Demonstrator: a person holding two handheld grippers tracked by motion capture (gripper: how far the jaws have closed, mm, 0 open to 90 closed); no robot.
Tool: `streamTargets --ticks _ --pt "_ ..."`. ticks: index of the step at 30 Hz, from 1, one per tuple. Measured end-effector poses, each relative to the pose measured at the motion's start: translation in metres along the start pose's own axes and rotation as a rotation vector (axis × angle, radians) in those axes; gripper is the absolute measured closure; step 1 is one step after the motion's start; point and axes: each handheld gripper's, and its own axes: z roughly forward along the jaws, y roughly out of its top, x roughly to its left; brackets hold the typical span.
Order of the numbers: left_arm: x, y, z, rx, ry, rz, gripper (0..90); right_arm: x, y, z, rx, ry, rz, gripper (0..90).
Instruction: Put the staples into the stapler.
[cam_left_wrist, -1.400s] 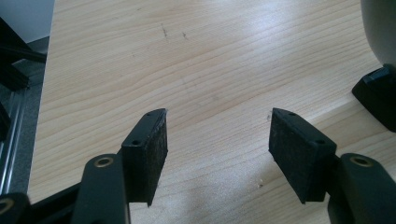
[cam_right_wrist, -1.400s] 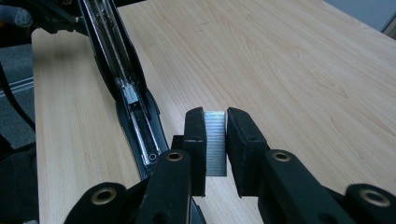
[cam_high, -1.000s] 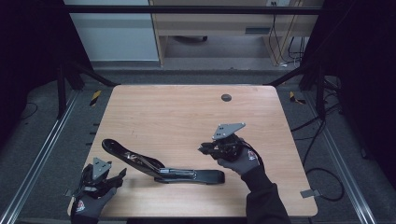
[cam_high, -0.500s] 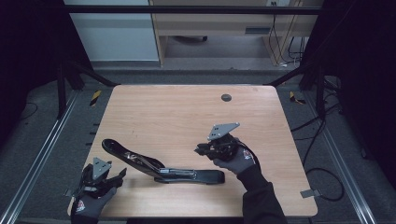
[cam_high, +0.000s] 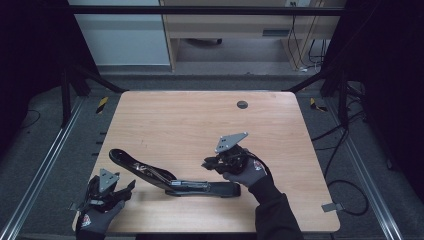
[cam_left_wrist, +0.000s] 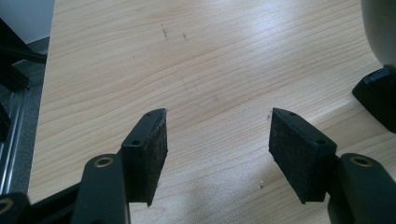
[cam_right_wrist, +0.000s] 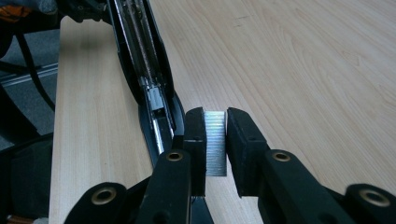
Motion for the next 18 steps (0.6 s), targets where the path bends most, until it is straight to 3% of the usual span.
streamTargets --ticks 18 --pt "0.0 0.0 0.0 -0.002 -0.002 0.0 37.0 0.007 0.001 0.014 0.03 0.062 -0.035 78.6"
